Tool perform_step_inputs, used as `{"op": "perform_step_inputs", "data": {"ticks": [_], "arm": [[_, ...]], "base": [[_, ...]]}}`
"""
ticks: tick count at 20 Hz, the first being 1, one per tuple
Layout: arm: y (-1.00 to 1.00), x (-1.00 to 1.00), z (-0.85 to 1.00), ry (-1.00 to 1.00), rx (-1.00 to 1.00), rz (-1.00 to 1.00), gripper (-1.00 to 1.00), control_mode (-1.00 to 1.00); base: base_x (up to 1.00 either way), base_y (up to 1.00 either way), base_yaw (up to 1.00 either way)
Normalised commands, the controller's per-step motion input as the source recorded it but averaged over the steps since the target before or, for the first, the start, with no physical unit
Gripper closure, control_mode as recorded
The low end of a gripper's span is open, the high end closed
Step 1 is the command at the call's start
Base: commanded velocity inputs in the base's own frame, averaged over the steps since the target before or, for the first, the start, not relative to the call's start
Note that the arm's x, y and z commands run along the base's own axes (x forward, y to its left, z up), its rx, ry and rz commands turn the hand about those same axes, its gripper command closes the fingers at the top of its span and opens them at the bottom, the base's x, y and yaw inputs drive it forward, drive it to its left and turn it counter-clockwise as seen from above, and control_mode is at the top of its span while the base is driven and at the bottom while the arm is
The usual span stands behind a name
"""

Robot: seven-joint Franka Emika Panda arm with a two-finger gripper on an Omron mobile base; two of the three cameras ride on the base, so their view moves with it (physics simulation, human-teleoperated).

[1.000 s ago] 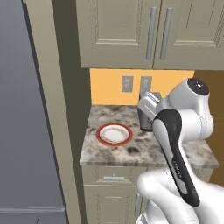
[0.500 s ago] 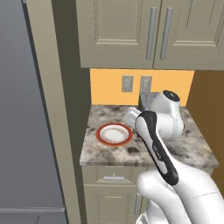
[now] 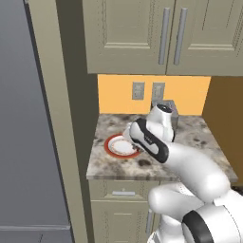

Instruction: Take the fish from the oven and place it on the plate on the counter.

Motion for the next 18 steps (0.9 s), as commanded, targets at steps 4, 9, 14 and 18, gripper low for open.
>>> {"op": "perform_step_inputs", "data": {"ticks": [4, 9, 14, 18], "arm": [[0.04, 0.61, -0.2, 0.11, 0.0, 0.12, 1.0, -1.0], [0.35, 0.38, -0.18, 0.03, -0.03, 0.06, 1.0, -1.0], [0.21, 0.2, -0.31, 0.0, -0.05, 0.04, 1.0, -1.0], [0.0, 0.08, -0.36, 0.0, -0.03, 0.07, 1.0, -1.0]], "base": [[0.0, 0.0, 0.0], [0.0, 0.0, 0.0], [0.0, 0.0, 0.0], [0.0, 0.0, 0.0]]}}
